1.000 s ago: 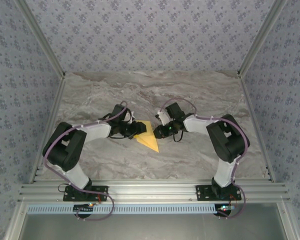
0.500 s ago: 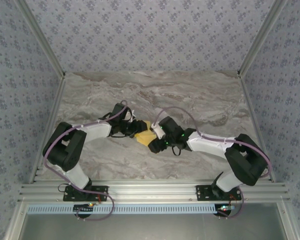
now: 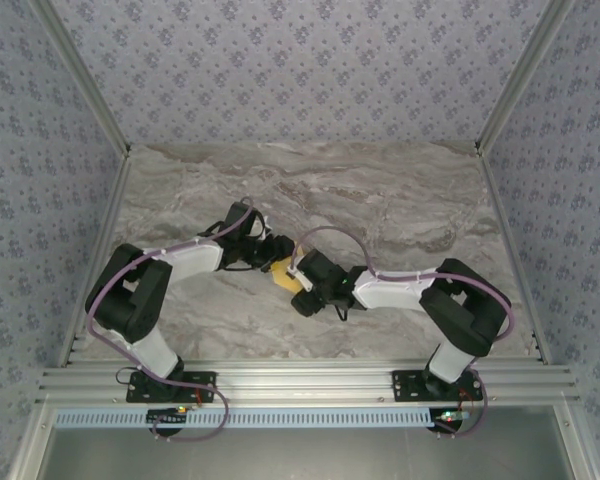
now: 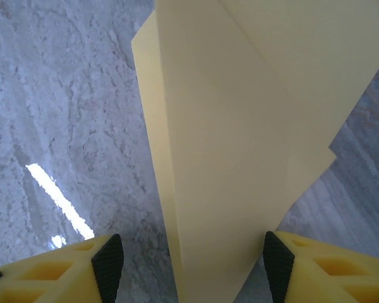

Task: Fold a paper plane with a square sheet of paper (fold left side to right side)
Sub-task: Fourth fold the wing at the center of the table.

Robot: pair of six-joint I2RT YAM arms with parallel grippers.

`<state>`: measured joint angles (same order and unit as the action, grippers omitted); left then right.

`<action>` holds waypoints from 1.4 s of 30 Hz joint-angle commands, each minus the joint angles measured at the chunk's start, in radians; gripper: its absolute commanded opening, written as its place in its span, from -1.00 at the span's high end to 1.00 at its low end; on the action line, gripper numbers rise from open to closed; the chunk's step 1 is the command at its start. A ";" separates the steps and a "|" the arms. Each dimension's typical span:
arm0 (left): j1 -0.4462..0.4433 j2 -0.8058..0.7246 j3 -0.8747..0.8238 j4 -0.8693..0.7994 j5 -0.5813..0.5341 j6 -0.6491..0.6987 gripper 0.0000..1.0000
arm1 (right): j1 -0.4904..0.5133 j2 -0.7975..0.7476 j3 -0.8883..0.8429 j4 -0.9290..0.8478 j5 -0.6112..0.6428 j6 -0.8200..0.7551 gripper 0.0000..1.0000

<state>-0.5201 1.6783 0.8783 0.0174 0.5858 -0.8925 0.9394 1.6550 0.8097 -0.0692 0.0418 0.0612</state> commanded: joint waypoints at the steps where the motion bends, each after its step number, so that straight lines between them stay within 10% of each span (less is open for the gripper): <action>1: -0.007 -0.025 0.028 -0.040 -0.013 -0.007 0.02 | 0.010 0.012 0.031 0.014 0.056 -0.023 -0.22; 18: -0.007 -0.032 0.056 -0.080 -0.021 0.014 0.00 | 0.009 0.040 0.050 -0.026 0.068 -0.031 0.37; 42: 0.002 -0.041 0.067 -0.093 -0.031 0.014 -0.01 | -0.003 0.047 0.061 -0.017 0.088 -0.037 0.12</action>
<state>-0.5190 1.6772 0.9176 -0.0566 0.5594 -0.8879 0.9421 1.6917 0.8509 -0.0780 0.1173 0.0326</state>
